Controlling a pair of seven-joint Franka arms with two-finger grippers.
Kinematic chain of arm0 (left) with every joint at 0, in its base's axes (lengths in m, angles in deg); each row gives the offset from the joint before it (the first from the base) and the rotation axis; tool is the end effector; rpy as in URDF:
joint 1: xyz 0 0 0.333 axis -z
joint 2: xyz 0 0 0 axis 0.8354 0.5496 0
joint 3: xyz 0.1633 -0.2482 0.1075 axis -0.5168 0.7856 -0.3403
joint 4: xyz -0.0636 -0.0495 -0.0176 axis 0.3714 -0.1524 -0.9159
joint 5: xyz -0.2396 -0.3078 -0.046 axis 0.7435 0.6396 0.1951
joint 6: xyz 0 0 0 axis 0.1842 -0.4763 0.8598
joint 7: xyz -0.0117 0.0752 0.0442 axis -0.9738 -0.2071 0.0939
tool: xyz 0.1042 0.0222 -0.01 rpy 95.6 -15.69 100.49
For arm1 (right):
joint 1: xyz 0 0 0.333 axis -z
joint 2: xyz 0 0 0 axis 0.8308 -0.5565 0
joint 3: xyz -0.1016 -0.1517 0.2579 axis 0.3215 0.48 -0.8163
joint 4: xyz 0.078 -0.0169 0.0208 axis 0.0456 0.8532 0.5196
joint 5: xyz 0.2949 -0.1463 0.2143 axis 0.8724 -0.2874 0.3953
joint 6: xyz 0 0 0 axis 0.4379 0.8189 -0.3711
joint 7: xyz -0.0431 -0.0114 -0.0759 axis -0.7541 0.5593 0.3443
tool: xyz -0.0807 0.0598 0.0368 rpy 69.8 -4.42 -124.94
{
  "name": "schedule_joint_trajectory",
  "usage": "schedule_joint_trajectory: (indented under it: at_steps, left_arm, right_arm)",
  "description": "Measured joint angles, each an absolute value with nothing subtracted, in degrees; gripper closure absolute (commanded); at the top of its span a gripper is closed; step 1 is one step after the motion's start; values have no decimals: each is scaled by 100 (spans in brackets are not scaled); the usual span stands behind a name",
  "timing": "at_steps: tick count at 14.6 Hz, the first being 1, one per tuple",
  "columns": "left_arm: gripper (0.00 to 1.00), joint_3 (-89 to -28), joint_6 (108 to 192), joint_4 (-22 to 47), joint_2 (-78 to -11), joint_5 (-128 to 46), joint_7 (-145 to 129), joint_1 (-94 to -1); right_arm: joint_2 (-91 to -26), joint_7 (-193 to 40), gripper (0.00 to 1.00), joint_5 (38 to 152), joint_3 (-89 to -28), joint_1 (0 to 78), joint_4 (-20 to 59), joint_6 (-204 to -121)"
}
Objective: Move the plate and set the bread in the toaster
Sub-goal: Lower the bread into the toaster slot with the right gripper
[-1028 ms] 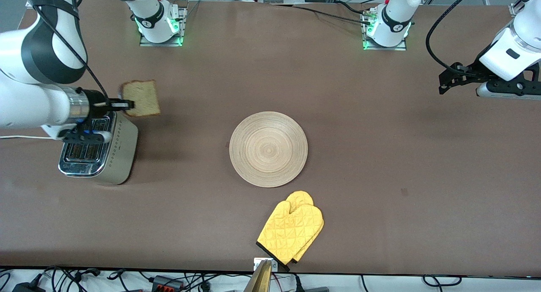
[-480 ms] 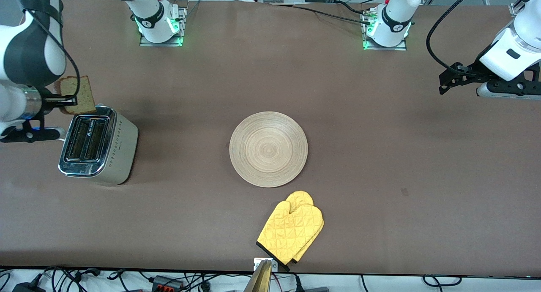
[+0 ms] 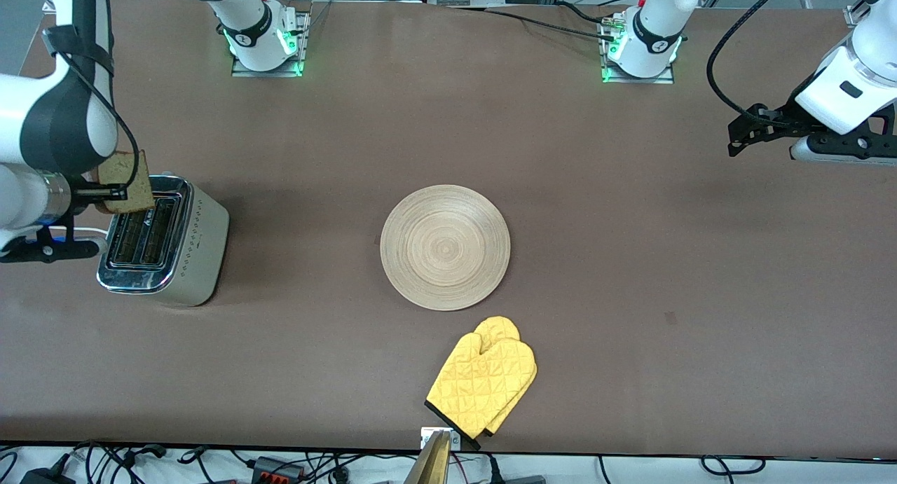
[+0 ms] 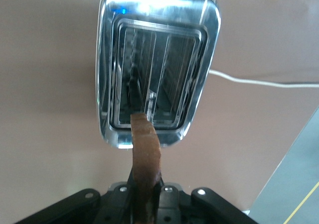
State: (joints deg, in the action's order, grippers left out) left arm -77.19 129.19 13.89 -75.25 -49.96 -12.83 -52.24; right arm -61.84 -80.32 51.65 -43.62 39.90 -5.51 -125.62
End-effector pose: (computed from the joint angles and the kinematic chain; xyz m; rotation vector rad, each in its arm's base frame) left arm 0.5316 -0.0379 0.5921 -3.1375 0.0679 -0.0103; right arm 0.6458 -0.0166 0.4745 2.8512 0.1231 -0.5547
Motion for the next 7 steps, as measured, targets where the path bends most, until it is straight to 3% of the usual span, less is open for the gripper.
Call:
schedule_joint_trajectory:
  at_steps: [7]
  left_arm:
    - [0,-7719,12918,1389,-7525,-4996,-1283,-5224]
  right_arm:
    - [-6484,-8029,100,5205,-4361,4021,-558,-13310]
